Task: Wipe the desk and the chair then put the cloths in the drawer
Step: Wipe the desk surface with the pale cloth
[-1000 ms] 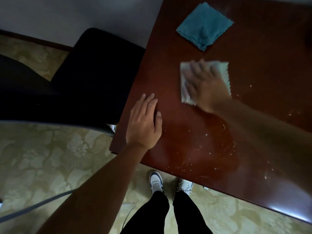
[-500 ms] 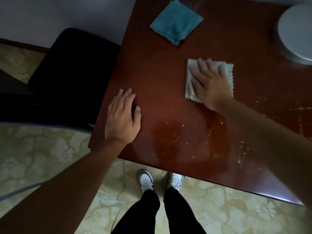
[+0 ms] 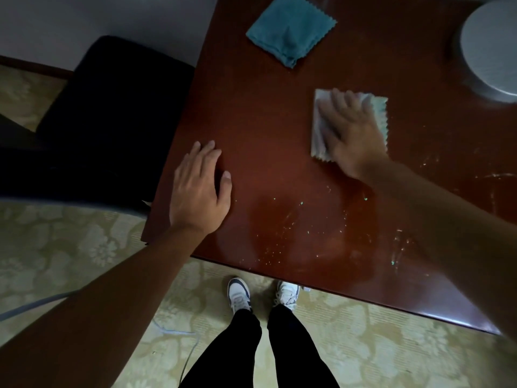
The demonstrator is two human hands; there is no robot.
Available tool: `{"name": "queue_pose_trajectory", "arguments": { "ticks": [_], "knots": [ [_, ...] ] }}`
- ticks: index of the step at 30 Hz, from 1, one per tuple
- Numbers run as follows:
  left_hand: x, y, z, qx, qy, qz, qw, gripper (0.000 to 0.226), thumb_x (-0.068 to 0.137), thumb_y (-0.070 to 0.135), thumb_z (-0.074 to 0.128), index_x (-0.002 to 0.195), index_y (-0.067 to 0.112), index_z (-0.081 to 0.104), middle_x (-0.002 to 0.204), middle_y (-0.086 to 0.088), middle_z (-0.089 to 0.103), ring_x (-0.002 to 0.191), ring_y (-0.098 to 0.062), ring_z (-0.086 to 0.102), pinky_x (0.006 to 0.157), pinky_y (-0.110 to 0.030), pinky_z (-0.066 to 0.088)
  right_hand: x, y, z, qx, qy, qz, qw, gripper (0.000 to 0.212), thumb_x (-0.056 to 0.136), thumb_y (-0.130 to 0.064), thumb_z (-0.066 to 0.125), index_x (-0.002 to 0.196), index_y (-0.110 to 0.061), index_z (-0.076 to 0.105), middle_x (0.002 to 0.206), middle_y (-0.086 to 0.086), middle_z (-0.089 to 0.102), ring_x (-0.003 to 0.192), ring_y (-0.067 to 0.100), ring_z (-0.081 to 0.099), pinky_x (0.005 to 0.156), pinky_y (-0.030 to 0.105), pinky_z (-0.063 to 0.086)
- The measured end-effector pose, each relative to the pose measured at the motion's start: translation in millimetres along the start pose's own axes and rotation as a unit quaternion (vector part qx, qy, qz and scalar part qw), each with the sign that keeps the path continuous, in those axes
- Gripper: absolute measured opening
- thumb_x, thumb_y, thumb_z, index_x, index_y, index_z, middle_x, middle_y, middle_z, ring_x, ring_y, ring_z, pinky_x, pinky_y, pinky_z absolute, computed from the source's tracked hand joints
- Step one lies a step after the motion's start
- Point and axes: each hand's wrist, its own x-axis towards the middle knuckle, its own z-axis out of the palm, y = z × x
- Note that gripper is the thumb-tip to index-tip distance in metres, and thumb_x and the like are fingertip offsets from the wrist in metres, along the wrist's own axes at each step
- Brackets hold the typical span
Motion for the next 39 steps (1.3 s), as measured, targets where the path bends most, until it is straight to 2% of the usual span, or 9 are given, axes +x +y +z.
{"name": "queue_pose_trajectory", "arguments": {
  "ticks": [5,10,16,22,27,30,33,36,39],
  "knots": [
    [0.4,0.6,-0.9,0.001,-0.005,-0.007,1.000,0.048,0.099,0.033,0.042,0.138,0.007,0.050,0.152,-0.009,0.046,0.147,-0.028,0.030,0.121,-0.046,0.024,-53.8,-14.8,7.5,0.059,-0.022,-0.117,0.991,0.051,0.101,-0.034,0.037,0.148,-0.016,0.042,0.156,0.011,0.032,0.147,0.028,0.019,0.121,0.048,0.006],
    [1.3,-0.4,0.3,0.006,-0.001,0.000,1.000,0.048,0.099,0.033,0.042,0.138,0.006,0.051,0.151,-0.010,0.046,0.147,-0.028,0.031,0.121,-0.045,0.024,12.8,25.2,-11.7,0.048,0.018,0.032,0.998,0.053,0.098,-0.032,0.036,0.150,-0.019,0.037,0.159,0.014,0.029,0.148,0.033,0.018,0.120,0.050,0.003],
    [1.3,-0.4,-0.6,0.006,-0.010,-0.006,1.000,0.050,0.098,0.035,0.040,0.138,0.007,0.050,0.152,-0.009,0.045,0.147,-0.028,0.031,0.122,-0.045,0.022,-52.0,-14.4,5.7,0.078,0.012,-0.047,0.996,0.052,0.098,-0.034,0.039,0.146,-0.014,0.045,0.155,0.010,0.034,0.148,0.029,0.022,0.122,0.042,0.003],
    [1.8,-0.8,-0.4,0.006,-0.007,-0.005,1.000,0.049,0.098,0.034,0.041,0.138,0.007,0.051,0.151,-0.009,0.046,0.147,-0.028,0.031,0.121,-0.044,0.023,-2.8,-4.7,6.6,0.001,0.041,0.041,0.998,0.053,0.102,-0.039,0.025,0.150,-0.019,0.037,0.158,0.012,0.032,0.148,0.034,0.019,0.120,0.051,0.009],
    [1.2,-1.0,0.1,-0.006,0.007,0.000,1.000,0.046,0.098,0.029,0.041,0.136,0.006,0.053,0.149,-0.010,0.048,0.146,-0.029,0.034,0.120,-0.045,0.025,-101.5,-79.0,37.3,-0.047,0.013,-0.059,0.997,0.053,0.103,-0.036,0.029,0.152,-0.017,0.034,0.159,0.012,0.027,0.149,0.035,0.019,0.119,0.056,0.014],
    [1.2,-0.6,0.0,-0.011,0.009,-0.001,1.000,0.043,0.097,0.024,0.044,0.136,0.007,0.053,0.150,-0.009,0.048,0.146,-0.028,0.033,0.121,-0.044,0.023,-95.7,-65.2,30.6,-0.059,-0.027,-0.106,0.992,0.054,0.105,-0.042,0.021,0.153,-0.021,0.031,0.160,0.011,0.026,0.149,0.033,0.019,0.119,0.054,0.014],
    [0.9,-1.3,0.1,-0.019,0.008,-0.004,1.000,0.041,0.098,0.019,0.045,0.136,0.007,0.053,0.151,-0.008,0.047,0.147,-0.027,0.031,0.121,-0.041,0.020,-24.7,-30.8,17.1,-0.095,-0.017,0.008,0.995,0.061,0.103,-0.050,0.004,0.156,-0.022,0.016,0.163,0.012,0.017,0.150,0.034,0.010,0.119,0.055,0.006],
    [-0.5,-1.6,1.0,-0.025,0.013,0.001,1.000,0.041,0.096,0.015,0.045,0.135,0.007,0.053,0.150,-0.008,0.048,0.147,-0.028,0.032,0.121,-0.043,0.022,-3.4,-48.8,20.0,-0.089,-0.005,0.085,0.992,0.058,0.103,-0.043,0.011,0.157,-0.020,0.012,0.164,0.012,0.009,0.151,0.034,0.003,0.118,0.055,0.000],
    [-0.4,-2.6,1.4,-0.033,0.020,0.001,0.999,0.042,0.093,0.012,0.045,0.133,0.006,0.055,0.149,-0.008,0.049,0.146,-0.029,0.034,0.121,-0.042,0.022,-75.3,-107.7,41.3,-0.098,-0.021,-0.051,0.994,0.059,0.102,-0.041,0.015,0.155,-0.018,0.025,0.162,0.013,0.019,0.149,0.036,0.013,0.118,0.057,0.008]
  ]
}}
